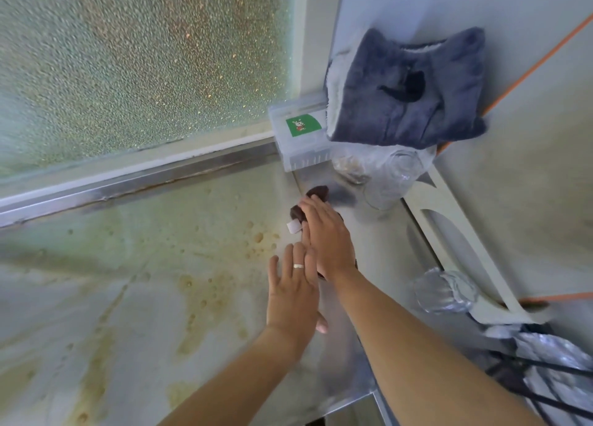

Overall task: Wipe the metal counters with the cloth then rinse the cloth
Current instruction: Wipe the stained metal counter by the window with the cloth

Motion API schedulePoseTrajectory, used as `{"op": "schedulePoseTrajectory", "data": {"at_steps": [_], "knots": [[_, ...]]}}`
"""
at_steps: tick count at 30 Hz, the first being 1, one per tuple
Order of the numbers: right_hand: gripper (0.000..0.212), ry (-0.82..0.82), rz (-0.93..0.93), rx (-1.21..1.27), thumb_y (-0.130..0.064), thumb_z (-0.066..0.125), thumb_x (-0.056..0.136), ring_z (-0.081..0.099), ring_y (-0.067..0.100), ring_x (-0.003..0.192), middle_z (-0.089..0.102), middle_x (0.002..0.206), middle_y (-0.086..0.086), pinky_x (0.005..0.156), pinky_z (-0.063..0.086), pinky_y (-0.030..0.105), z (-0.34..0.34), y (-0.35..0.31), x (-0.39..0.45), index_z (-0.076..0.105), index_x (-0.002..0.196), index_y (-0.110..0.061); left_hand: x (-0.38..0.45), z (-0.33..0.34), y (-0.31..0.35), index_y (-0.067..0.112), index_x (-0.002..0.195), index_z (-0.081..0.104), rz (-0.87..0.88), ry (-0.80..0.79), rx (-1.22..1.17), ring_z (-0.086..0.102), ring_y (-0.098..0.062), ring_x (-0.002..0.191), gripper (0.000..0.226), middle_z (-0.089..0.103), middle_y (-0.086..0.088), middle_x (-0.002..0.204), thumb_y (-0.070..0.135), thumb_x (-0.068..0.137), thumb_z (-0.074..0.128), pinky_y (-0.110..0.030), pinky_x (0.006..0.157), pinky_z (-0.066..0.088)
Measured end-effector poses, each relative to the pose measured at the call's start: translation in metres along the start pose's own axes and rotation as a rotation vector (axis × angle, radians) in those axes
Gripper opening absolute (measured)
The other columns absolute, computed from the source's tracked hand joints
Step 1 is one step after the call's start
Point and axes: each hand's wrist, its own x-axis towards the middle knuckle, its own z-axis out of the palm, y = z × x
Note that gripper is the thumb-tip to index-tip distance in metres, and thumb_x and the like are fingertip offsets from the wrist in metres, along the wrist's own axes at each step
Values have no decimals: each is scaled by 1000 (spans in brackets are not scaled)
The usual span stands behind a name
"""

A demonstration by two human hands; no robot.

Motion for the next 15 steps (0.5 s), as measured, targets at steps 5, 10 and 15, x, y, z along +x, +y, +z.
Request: {"op": "schedulePoseTrajectory", "data": {"at_steps": [5,10,15], "knots": [[24,80,60,30,-25,60,97,62,21,107,67,120,1,94,52,36,-12,-11,-40,60,119,-16,-4,14,-4,5,150,19,-4,68,-7,27,-34,135,140,25,-15,144,86,47,69,-48,110,30],[26,175,188,30,-17,66,93,58,25,105,59,120,6,95,50,40,-18,-7,-76,57,116,-11,-7,9,-6,13,138,28,-16,47,-81,24,-31,140,115,25,-10,146,76,54,76,-44,111,27],[55,31,226,-132,-21,35,98,34,29,151,41,160,13,121,34,46,-17,-4,-110,45,149,-2,4,1,-11,11,141,22,-77,18,-125,19,-30,143,115,17,-9,149,73,60,73,-46,114,24]]}}
